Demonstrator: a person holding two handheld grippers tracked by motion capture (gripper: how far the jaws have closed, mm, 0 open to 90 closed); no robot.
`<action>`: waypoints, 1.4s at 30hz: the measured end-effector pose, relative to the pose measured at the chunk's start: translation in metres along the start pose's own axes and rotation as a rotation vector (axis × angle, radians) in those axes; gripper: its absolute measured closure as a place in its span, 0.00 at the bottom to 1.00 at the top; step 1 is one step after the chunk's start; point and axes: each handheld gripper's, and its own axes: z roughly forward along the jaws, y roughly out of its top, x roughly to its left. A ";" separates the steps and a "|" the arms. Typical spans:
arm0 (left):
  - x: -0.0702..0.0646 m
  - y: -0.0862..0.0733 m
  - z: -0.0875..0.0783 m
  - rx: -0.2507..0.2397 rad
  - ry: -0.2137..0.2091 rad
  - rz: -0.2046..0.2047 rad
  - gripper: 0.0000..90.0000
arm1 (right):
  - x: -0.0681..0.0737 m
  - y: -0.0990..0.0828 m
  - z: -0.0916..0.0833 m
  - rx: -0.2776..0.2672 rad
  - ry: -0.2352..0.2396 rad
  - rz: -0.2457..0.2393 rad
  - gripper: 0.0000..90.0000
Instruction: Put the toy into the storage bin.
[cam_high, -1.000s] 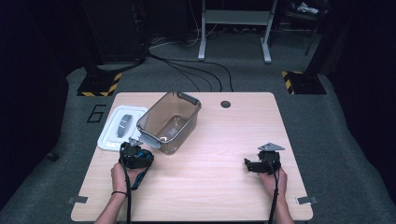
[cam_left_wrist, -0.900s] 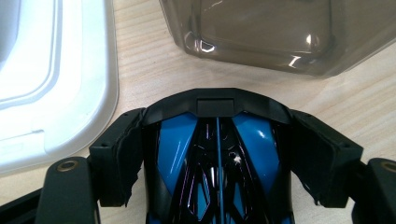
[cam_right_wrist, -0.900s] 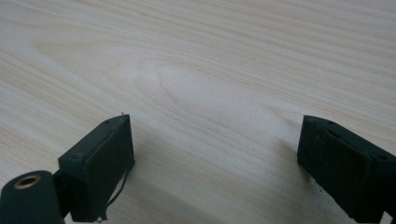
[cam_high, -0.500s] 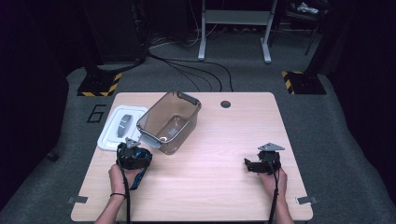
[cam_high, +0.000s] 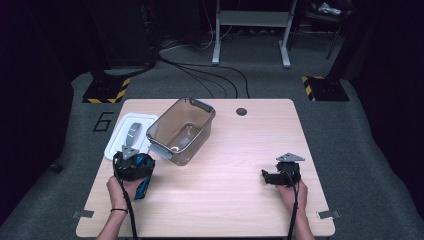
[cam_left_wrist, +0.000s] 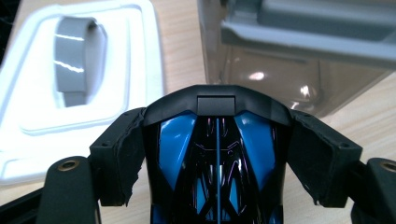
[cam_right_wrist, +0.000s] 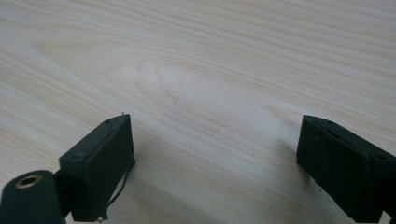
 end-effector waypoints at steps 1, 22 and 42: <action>0.001 0.000 -0.002 -0.011 0.006 0.000 0.28 | 0.000 0.000 0.000 -0.001 0.000 0.000 0.11; 0.011 0.018 -0.029 -0.095 0.020 0.004 0.28 | 0.000 0.000 0.000 0.000 -0.001 0.002 0.11; 0.018 0.033 -0.043 -0.132 0.039 -0.001 0.28 | 0.000 0.001 0.002 0.015 0.000 0.015 0.03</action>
